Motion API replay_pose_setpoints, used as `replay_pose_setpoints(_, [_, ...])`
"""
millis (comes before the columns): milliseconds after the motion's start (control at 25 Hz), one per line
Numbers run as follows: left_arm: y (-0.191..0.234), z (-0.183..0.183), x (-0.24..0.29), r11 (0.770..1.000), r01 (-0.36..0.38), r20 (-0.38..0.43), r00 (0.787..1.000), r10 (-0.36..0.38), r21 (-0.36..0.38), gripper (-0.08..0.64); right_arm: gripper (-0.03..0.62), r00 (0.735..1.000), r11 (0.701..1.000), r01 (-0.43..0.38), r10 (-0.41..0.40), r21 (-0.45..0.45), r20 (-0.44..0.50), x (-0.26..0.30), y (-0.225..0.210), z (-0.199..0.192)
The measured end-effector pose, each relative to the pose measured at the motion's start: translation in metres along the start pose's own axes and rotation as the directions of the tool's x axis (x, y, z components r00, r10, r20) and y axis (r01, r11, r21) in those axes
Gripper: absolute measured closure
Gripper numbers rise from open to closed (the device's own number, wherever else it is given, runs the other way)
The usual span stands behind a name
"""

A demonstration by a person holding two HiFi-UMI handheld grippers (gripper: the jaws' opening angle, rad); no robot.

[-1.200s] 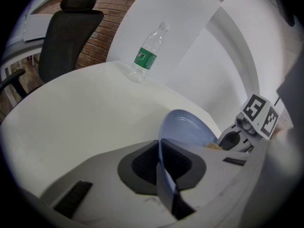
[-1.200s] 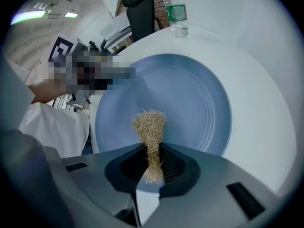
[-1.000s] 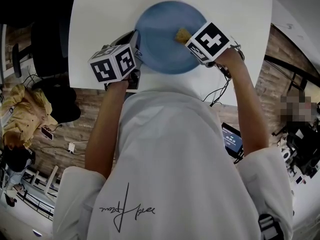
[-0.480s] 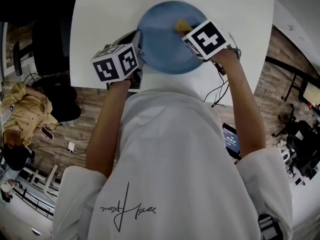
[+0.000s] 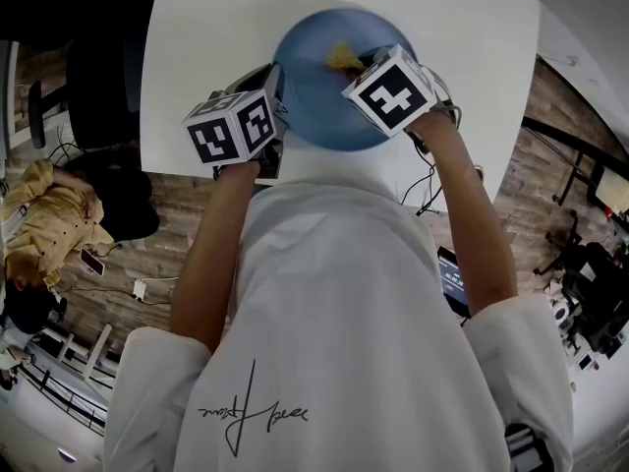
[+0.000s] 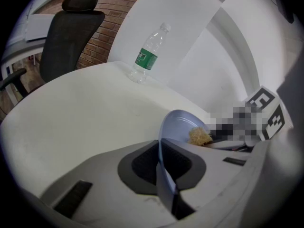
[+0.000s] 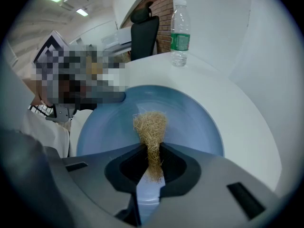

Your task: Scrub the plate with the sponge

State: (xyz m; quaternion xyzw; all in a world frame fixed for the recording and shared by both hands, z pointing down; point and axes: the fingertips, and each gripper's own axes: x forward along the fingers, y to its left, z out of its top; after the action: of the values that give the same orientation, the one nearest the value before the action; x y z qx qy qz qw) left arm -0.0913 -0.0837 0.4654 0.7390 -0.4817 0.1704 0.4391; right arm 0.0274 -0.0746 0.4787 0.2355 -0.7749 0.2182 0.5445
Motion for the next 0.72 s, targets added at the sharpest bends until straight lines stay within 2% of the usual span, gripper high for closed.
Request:
replay_pose_setpoints(160, [-0.001, 0.002, 0.001, 1.000, -0.003, 0.002, 1.000, 0.003, 0.003, 0.545, 0.548, 1.000, 0.999, -0.021, 0.022, -0.034, 0.013, 0.004, 0.012, 0.002])
replay_pose_setpoints(400, [-0.002, 0.001, 0.002, 1.000, 0.012, -0.006, 1.000, -0.012, -0.004, 0.543, 0.548, 0.997, 0.997, -0.079, 0.080, -0.027, 0.016, 0.001, 0.034, -0.002])
replay_pose_setpoints(560, [-0.001, 0.000, 0.001, 1.000, 0.009, -0.003, 1.000, -0.009, -0.022, 0.528, 0.546, 0.993, 0.991, -0.111, 0.112, -0.072, 0.019, 0.000, 0.050, -0.010])
replay_pose_setpoints(720, [0.003, 0.005, -0.004, 1.000, -0.024, 0.014, 1.000, 0.024, 0.011, 0.514, 0.548, 0.993, 0.995, -0.098, 0.098, -0.008, 0.063, -0.003, 0.049, -0.008])
